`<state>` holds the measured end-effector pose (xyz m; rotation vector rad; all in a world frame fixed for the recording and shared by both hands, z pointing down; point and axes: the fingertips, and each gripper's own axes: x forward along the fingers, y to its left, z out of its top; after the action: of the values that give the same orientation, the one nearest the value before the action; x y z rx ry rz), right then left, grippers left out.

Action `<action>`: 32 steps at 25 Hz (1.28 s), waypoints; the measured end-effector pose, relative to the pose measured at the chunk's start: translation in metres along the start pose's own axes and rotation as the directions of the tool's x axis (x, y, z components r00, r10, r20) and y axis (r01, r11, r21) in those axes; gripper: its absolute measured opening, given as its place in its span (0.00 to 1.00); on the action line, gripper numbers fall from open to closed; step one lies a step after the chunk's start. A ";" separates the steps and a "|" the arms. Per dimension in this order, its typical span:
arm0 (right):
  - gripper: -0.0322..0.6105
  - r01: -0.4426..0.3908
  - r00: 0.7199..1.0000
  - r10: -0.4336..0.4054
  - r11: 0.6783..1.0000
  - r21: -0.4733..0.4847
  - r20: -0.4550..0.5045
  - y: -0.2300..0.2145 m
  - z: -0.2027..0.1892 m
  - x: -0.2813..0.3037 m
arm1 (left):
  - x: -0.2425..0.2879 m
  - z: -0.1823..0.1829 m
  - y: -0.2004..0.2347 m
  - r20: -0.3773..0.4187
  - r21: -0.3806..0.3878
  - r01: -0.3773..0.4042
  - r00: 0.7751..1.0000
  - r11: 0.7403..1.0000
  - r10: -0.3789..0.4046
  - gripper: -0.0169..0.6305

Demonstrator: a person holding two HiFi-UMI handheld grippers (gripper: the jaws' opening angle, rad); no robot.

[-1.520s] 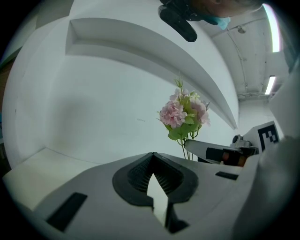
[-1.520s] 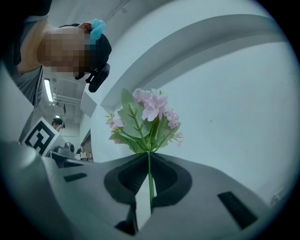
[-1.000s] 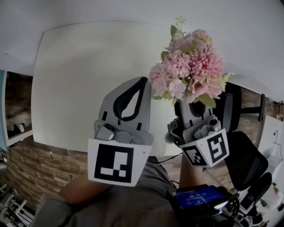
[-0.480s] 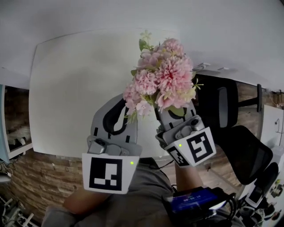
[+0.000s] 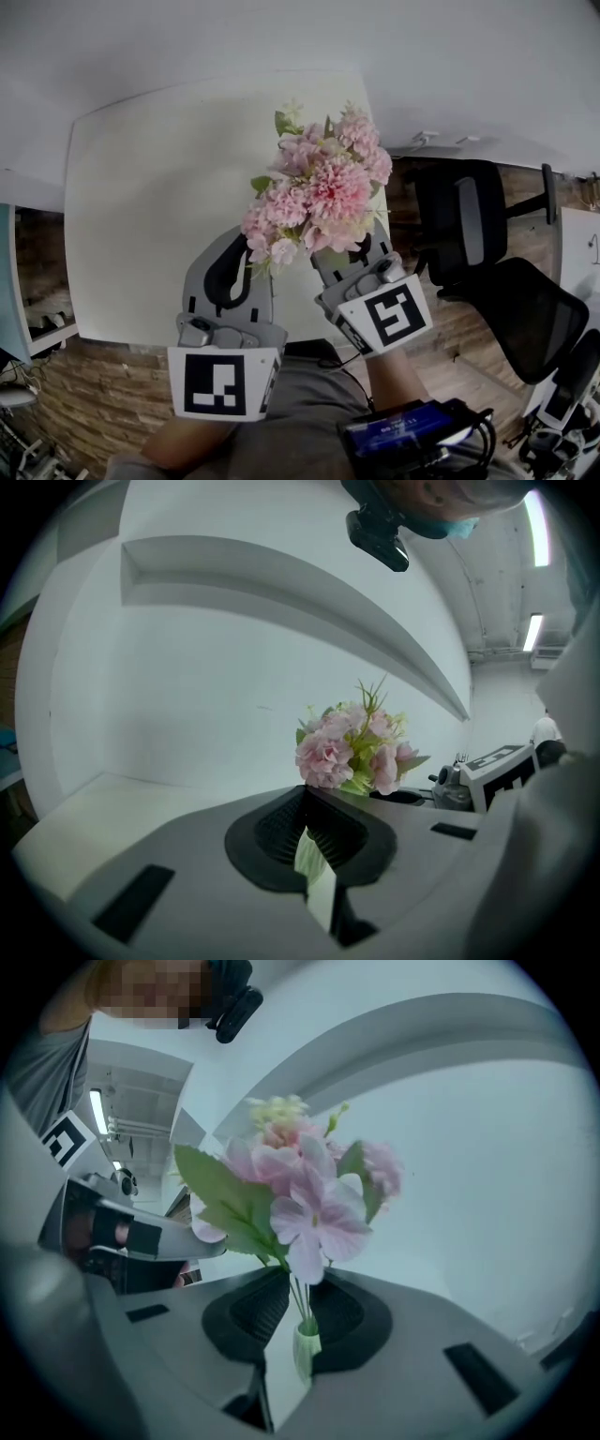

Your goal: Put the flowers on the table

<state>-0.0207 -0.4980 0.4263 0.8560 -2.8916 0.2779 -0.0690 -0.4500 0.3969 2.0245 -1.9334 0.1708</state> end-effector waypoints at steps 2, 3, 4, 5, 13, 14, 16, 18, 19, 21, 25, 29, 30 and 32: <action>0.16 0.011 1.000 -0.011 1.000 0.005 -0.007 0.002 -0.002 -0.003 | -0.003 0.001 0.000 0.010 0.023 0.006 1.000 1.000 -0.006 0.04; 0.16 0.019 1.000 -0.019 1.000 0.008 -0.014 0.002 -0.003 -0.004 | -0.004 0.001 -0.001 0.015 0.032 0.010 1.000 0.999 -0.011 0.04; 0.16 0.025 1.000 -0.025 1.000 0.010 -0.019 0.001 -0.003 -0.004 | -0.003 0.001 -0.001 0.015 0.037 0.014 1.000 0.999 -0.014 0.04; 0.16 0.027 0.999 -0.027 1.000 0.010 -0.018 -0.001 -0.003 -0.002 | 0.000 0.000 -0.001 0.011 0.039 0.018 1.000 0.999 -0.018 0.04; 0.16 0.035 0.999 -0.034 0.999 0.008 -0.034 -0.002 -0.009 0.007 | 0.012 -0.002 0.006 -0.005 0.038 0.041 0.999 0.998 -0.041 0.04; 0.16 0.039 0.999 -0.039 0.999 0.007 -0.037 0.002 -0.008 0.004 | 0.007 -0.001 0.005 -0.002 0.043 0.042 0.999 0.998 -0.042 0.04; 0.16 0.039 0.998 -0.038 0.999 0.007 -0.042 0.008 -0.008 -0.005 | -0.002 0.000 0.002 0.004 0.051 0.041 0.999 0.998 -0.041 0.04; 0.16 0.026 0.999 -0.026 1.000 0.008 -0.022 0.014 -0.008 -0.014 | -0.011 -0.001 -0.001 0.012 0.057 0.035 0.999 0.998 -0.035 0.04; 0.16 0.018 1.000 -0.018 1.000 0.006 -0.006 0.016 -0.007 -0.016 | -0.014 -0.002 -0.002 0.015 0.059 0.031 0.999 0.998 -0.031 0.04; 0.16 0.007 1.000 -0.007 1.000 -0.001 0.013 0.020 -0.004 -0.019 | -0.019 -0.004 -0.005 0.018 0.059 0.023 1.000 0.998 -0.024 0.04; 0.16 -0.007 1.000 0.007 1.000 -0.009 0.005 0.025 -0.006 -0.019 | -0.025 -0.005 -0.005 0.022 0.056 0.010 1.000 0.998 -0.012 0.04; 0.16 -0.004 1.000 0.004 1.000 -0.002 0.000 0.029 -0.004 -0.026 | -0.032 -0.005 -0.007 0.029 0.063 0.003 1.000 0.998 -0.005 0.04; 0.16 0.001 1.000 -0.001 1.000 -0.002 -0.007 0.030 -0.003 -0.028 | -0.034 -0.004 -0.008 0.032 0.066 -0.001 0.999 0.998 -0.001 0.04; 0.16 -0.005 1.000 0.005 1.000 -0.002 -0.008 0.034 -0.002 -0.033 | -0.037 -0.002 -0.008 0.041 0.071 -0.011 0.999 0.997 0.008 0.04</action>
<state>-0.0115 -0.4518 0.4180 0.8461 -2.8865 0.2778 -0.0632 -0.4138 0.3856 2.0794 -1.9890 0.2051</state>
